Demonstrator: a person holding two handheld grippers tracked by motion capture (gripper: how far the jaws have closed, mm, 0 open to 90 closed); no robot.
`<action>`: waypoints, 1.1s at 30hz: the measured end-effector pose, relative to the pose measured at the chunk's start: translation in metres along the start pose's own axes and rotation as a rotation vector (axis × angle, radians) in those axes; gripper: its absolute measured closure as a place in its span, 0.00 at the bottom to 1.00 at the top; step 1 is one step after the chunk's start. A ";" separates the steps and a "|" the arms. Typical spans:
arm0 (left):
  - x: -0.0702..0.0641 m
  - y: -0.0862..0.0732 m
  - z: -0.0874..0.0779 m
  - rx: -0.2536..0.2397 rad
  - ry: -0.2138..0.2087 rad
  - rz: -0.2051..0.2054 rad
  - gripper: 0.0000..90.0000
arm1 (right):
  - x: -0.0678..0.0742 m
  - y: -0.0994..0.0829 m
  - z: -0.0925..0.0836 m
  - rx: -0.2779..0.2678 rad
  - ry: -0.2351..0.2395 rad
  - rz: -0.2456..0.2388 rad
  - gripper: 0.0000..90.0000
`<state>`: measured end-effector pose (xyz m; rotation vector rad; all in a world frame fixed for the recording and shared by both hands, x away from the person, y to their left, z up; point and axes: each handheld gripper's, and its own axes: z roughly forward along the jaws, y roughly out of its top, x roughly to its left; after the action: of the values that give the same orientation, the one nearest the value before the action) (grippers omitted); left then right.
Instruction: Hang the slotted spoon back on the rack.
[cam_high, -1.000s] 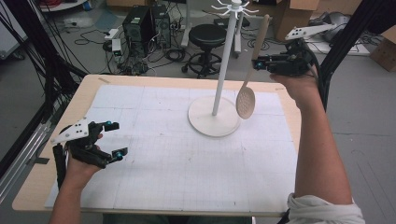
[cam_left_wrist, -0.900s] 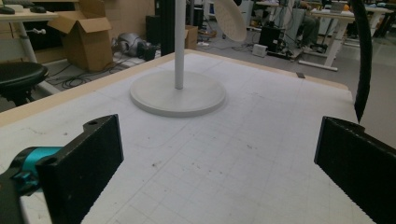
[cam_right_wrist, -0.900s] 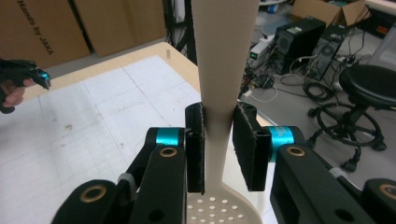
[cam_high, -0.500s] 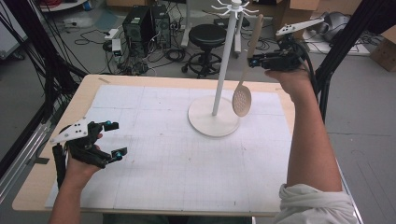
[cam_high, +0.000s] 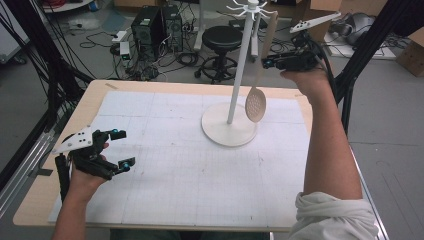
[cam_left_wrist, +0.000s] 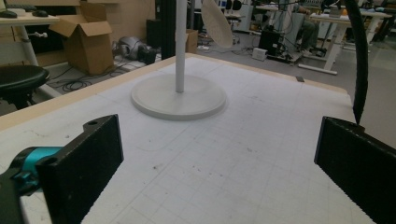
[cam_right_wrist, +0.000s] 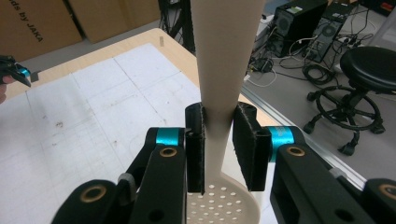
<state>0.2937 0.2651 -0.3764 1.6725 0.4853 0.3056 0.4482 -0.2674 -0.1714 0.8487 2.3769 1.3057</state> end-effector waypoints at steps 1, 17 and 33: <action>0.000 0.000 0.000 0.000 0.000 0.000 0.02 | 0.000 0.000 0.000 0.000 0.000 0.000 0.83; 0.000 0.000 0.001 0.006 -0.001 0.000 0.02 | 0.010 0.009 0.015 0.039 0.022 -0.030 0.83; 0.000 0.000 0.000 -0.001 -0.003 0.000 0.02 | 0.011 0.023 0.022 0.083 -0.013 -0.006 0.83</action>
<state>0.2939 0.2656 -0.3763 1.6715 0.4829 0.3030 0.4587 -0.2366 -0.1635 0.8699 2.4365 1.2035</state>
